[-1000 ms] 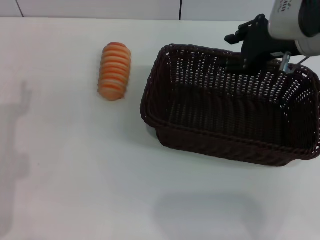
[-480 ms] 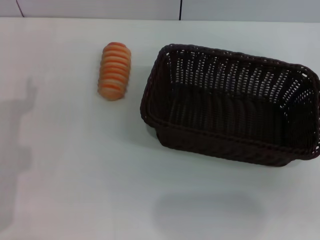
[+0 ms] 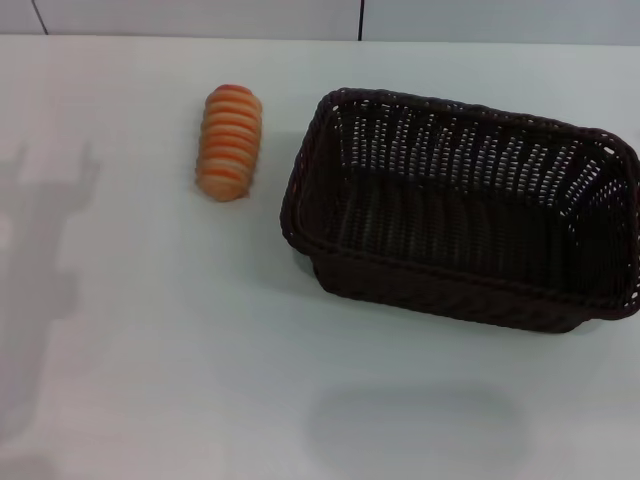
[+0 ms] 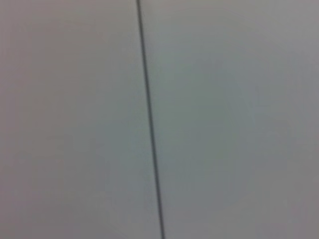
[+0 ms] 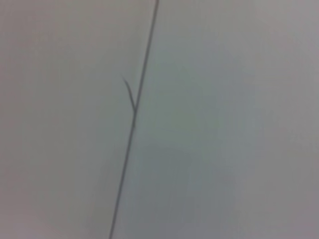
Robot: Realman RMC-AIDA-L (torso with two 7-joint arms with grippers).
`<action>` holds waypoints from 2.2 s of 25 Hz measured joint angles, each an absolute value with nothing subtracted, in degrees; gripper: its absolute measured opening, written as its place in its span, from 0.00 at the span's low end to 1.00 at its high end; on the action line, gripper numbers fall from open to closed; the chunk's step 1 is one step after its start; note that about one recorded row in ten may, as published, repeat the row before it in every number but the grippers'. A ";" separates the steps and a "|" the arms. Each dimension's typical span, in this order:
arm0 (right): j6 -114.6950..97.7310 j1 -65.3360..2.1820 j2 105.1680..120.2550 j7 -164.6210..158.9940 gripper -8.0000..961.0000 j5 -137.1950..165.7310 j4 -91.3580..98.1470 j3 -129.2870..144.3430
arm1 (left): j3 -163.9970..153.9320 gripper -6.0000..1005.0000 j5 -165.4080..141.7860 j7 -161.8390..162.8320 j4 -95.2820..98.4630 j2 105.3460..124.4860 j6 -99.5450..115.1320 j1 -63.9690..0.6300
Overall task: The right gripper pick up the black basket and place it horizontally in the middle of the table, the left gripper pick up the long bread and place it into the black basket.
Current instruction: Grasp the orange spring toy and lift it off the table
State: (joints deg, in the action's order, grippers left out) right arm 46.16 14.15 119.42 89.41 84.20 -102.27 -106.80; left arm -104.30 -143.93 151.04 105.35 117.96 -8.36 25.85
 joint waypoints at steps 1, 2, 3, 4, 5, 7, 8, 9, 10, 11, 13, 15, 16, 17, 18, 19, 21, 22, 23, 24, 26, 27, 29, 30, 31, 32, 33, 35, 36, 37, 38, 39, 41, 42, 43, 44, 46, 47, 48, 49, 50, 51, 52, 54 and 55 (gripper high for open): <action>46.64 14.50 119.42 93.87 0.60 81.57 -99.78 -106.95 | -103.96 0.81 -143.92 151.12 105.79 117.98 -7.02 25.52; 49.06 14.87 119.40 106.04 0.60 75.19 -93.83 -107.09 | -102.96 0.81 -143.90 151.32 107.02 118.06 -3.43 24.41; 49.06 14.87 119.40 106.04 0.60 75.19 -93.83 -107.09 | -102.96 0.81 -143.90 151.32 107.02 118.06 -3.43 24.41; 50.50 14.94 119.41 111.40 0.60 72.24 -91.10 -107.05 | -102.11 0.81 -143.89 151.55 107.95 118.16 -0.57 23.37; 52.62 14.99 119.46 119.34 0.60 67.71 -87.36 -106.93 | -101.66 0.81 -143.88 151.76 108.48 118.19 0.90 22.88; 59.39 14.80 119.61 140.26 0.60 52.61 -75.71 -106.45 | -100.33 0.81 -143.86 152.59 110.02 118.28 5.39 21.50; 59.39 14.80 119.61 140.26 0.60 52.61 -75.71 -106.45 | -98.78 0.81 -143.85 153.59 111.54 118.32 9.28 20.15; 60.79 14.63 119.62 144.38 0.60 49.40 -73.55 -106.49 | -97.94 0.81 -143.85 154.30 112.38 118.34 11.83 19.46; 61.70 14.52 119.62 147.53 0.60 46.99 -71.82 -106.80 | -96.17 0.81 -143.85 155.61 113.95 118.35 16.08 18.10; 62.21 14.43 119.63 149.83 0.60 45.33 -70.90 -107.17 | -94.24 0.81 -143.85 156.96 115.34 118.39 20.41 16.59; 61.92 14.37 119.62 150.74 0.60 44.96 -70.26 -108.01 | -89.78 0.81 -143.64 160.18 117.47 118.36 30.10 12.46; 61.66 14.13 119.62 150.60 0.60 44.96 -69.55 -108.74 | -85.43 0.81 -142.43 161.91 118.01 118.22 37.83 7.82; 61.62 13.97 119.62 150.57 0.60 44.96 -69.16 -109.05 | -81.73 0.81 -141.02 162.50 117.99 118.13 43.50 4.01; 61.43 13.69 119.63 150.69 0.60 45.00 -68.45 -109.63 | -77.78 0.81 -139.46 162.66 117.73 118.13 49.74 -0.14; 61.43 13.69 119.63 150.69 0.60 45.00 -68.45 -109.63 | -74.82 0.81 -138.46 162.65 117.51 118.20 53.94 -3.29; 61.25 13.57 119.65 151.09 0.60 45.03 -68.09 -110.00 | -73.30 0.81 -138.39 162.65 117.38 118.24 56.27 -5.13; 60.90 13.17 119.66 151.43 0.60 45.11 -67.42 -110.82 | -72.00 0.81 -138.34 162.65 117.28 118.26 58.28 -6.80; 60.77 13.05 119.66 151.43 0.60 45.14 -67.23 -111.22 | -69.42 0.81 -138.51 162.72 117.25 118.23 61.53 -10.69; 60.75 12.89 119.64 151.43 0.60 45.21 -66.99 -111.64 | -68.79 0.81 -138.49 162.77 117.32 118.19 62.33 -11.56; 60.74 12.81 119.63 151.26 0.60 45.25 -66.86 -111.87 | -67.88 0.81 -138.49 162.87 117.43 118.14 63.50 -12.75; 60.74 12.73 119.62 150.77 0.60 45.45 -66.75 -112.07 | -64.63 0.81 -138.55 163.30 117.48 118.03 69.14 -16.42; 60.67 12.70 119.62 150.25 0.60 45.66 -66.72 -112.05 | -63.31 0.81 -138.63 163.45 117.39 118.02 71.43 -17.82; 60.52 12.71 119.62 149.98 0.60 45.74 -66.71 -111.98 | -59.93 0.81 -140.14 164.10 116.95 118.02 77.38 -21.89; 60.34 12.76 119.62 149.71 0.60 45.77 -66.71 -111.90 | -58.63 0.81 -141.85 164.48 116.66 118.03 80.54 -23.88; 60.07 12.83 119.62 149.35 0.60 45.82 -66.72 -111.77 | -58.09 0.81 -143.74 164.73 116.50 118.07 82.83 -25.52; 59.72 12.91 119.61 148.97 0.60 45.88 -66.71 -111.66 | -57.85 0.81 -147.78 164.86 116.23 118.25 86.10 -28.23; 59.31 12.91 119.61 148.60 0.60 45.94 -66.64 -111.56 | -57.85 0.81 -147.78 164.86 116.23 118.25 86.10 -28.23; 58.63 12.83 119.57 148.21 0.60 46.04 -66.35 -111.34 | -58.11 0.81 -151.57 164.90 115.36 118.43 88.65 -30.83; 58.28 12.77 119.54 148.09 0.60 46.14 -66.19 -111.17 | -58.20 0.81 -153.22 164.91 114.59 118.49 89.80 -32.29; 58.01 12.73 119.52 148.04 0.60 46.25 -66.07 -111.00 | -58.24 0.81 -154.44 164.91 113.72 118.54 90.83 -33.60; 57.70 12.71 119.52 147.98 0.60 46.61 -66.04 -110.79 | -58.24 0.81 -155.59 164.92 112.41 118.57 91.80 -35.29; 57.57 12.70 119.52 147.95 0.60 46.85 -66.04 -110.71 | -58.23 0.81 -156.32 164.92 111.43 118.56 92.43 -36.50; 57.41 12.82 119.52 147.82 0.60 47.37 -66.07 -110.46 | -58.22 0.81 -158.30 164.93 108.61 118.56 93.59 -39.41; 57.39 12.97 119.53 147.76 0.60 47.49 -66.13 -110.27 | -58.16 0.81 -160.97 164.94 104.67 118.53 94.59 -42.46; 57.37 13.10 119.52 147.70 0.60 47.50 -66.19 -110.07 | -58.16 0.81 -160.97 164.94 104.67 118.53 94.59 -42.46; 57.38 13.17 119.51 147.67 0.60 47.52 -66.20 -109.98 | -58.14 0.81 -161.89 164.94 102.98 118.53 94.89 -43.59; 57.37 13.24 119.49 147.60 0.60 47.72 -66.24 -109.76 | -58.15 0.81 -164.54 164.95 97.75 118.44 95.29 -46.71; 57.34 13.25 119.49 147.58 0.60 47.87 -66.26 -109.65 | -58.16 0.81 -165.35 164.96 93.66 118.31 95.31 -48.78; 57.32 13.25 119.49 147.54 0.60 48.05 -66.29 -109.50 | -58.16 0.81 -165.35 164.96 93.66 118.31 95.31 -48.78; 57.30 13.26 119.49 147.51 0.60 48.26 -66.32 -109.37 | -58.15 0.81 -165.53 164.96 91.55 118.20 95.18 -49.83; 57.29 13.26 119.49 147.48 0.60 48.48 -66.34 -109.32 | -58.12 0.81 -165.52 164.97 89.44 118.17 95.02 -50.97; 57.29 13.27 119.49 147.44 0.60 48.94 -66.37 -109.28 | -58.05 0.81 -165.55 164.97 87.18 118.15 94.75 -51.92; 57.29 13.27 119.49 147.25 0.60 50.03 -66.41 -109.25 | -57.94 0.81 -165.57 164.97 83.78 118.13 94.10 -53.50; 57.29 13.27 119.50 147.13 0.60 50.57 -66.43 -109.24 | -57.95 0.81 -165.57 164.97 81.04 118.11 93.41 -54.65; 57.29 13.26 119.50 147.05 0.60 50.93 -66.44 -109.22 | -58.01 0.81 -165.60 164.97 79.00 118.09 92.94 -55.31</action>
State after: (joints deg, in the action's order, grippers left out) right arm 57.29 13.26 119.50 147.05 50.93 -66.44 -109.22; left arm -58.01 -165.60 164.97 79.00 118.09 92.94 -55.31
